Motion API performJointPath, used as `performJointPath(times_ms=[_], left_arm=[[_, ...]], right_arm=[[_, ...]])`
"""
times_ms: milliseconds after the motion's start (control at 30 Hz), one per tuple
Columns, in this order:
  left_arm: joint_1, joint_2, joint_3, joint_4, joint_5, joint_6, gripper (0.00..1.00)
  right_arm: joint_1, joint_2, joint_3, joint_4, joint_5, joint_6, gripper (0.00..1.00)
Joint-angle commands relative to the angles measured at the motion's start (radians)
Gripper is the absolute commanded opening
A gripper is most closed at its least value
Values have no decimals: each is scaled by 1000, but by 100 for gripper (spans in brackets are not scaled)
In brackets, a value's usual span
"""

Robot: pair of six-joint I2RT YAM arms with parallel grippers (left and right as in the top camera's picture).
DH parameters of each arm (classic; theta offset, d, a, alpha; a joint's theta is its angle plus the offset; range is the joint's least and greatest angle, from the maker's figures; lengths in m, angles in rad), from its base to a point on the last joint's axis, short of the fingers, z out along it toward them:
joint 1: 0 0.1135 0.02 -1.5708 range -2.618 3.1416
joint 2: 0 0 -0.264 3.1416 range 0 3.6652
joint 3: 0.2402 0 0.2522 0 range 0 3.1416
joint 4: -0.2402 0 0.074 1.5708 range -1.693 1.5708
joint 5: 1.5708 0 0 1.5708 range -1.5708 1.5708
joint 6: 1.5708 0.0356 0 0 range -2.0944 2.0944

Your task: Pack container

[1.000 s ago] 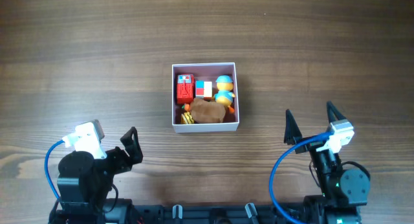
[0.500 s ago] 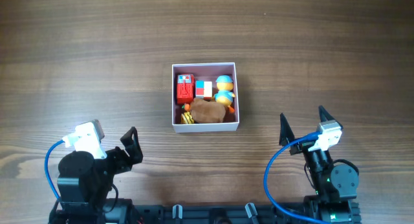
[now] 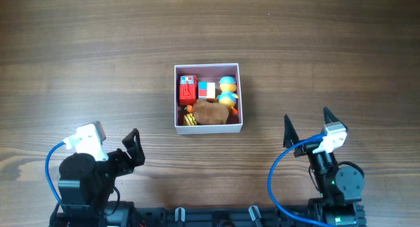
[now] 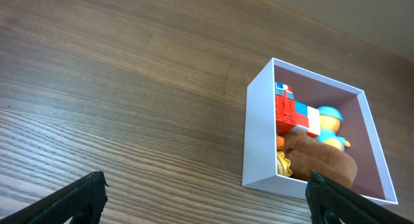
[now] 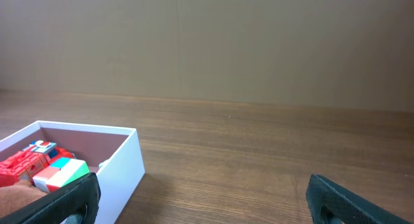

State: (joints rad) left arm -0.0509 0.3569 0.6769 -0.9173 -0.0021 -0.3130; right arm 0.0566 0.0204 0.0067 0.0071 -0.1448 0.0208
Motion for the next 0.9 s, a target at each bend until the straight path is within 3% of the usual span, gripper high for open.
performJointPath(times_ms=[0,167,267,633,733,867], left_arm=[[-4,-4,-4,3,9,-8,100],[21,-40,-26,-21,-17,21,100],[24,-133,-132,68,-10,79,100],[74,-316,-568,880,133,311,100],[74,-354,-618,962,133,357,100],[73,-354,-657,961,133,377,100]], right_arm=[[5,-3,-2,2,21,-15,100],[5,-3,-2,2,21,-14,100],[5,-3,-2,2,21,-14,100],[5,-3,-2,3,21,-15,100],[5,-3,-2,3,21,-15,100],[5,-3,-2,3,21,-14,100]])
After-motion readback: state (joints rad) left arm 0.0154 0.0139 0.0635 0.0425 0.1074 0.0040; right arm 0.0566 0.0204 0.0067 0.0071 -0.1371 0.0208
